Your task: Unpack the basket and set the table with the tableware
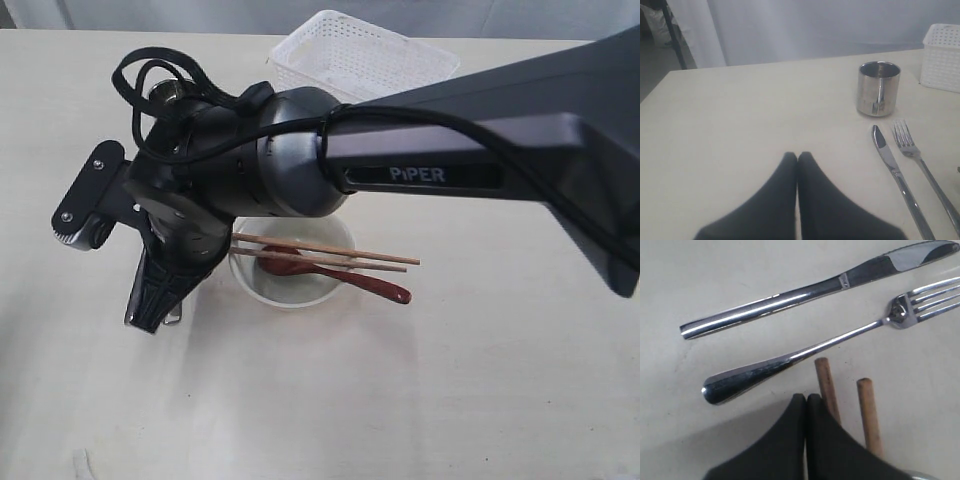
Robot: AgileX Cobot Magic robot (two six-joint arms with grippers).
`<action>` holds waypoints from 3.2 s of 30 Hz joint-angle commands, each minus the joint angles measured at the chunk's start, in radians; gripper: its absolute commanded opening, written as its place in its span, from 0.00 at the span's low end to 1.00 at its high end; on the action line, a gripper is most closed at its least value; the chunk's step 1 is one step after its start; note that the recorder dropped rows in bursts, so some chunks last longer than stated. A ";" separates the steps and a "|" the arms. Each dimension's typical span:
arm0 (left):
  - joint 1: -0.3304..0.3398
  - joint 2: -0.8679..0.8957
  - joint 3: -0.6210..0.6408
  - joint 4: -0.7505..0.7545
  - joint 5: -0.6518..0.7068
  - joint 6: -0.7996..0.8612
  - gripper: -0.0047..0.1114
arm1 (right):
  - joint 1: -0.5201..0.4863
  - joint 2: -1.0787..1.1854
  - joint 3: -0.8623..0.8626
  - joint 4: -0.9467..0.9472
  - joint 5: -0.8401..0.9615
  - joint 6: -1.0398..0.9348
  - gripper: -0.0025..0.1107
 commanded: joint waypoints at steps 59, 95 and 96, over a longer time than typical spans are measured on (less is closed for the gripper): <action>-0.005 -0.002 0.002 -0.005 -0.001 -0.002 0.04 | -0.592 -0.273 0.430 0.328 0.211 0.131 0.02; -0.005 -0.002 0.002 -0.005 -0.001 -0.002 0.04 | -0.537 -0.284 0.428 0.420 0.195 0.070 0.02; -0.005 -0.002 0.002 -0.005 -0.001 -0.002 0.04 | -0.537 -0.284 0.428 0.413 0.192 0.070 0.02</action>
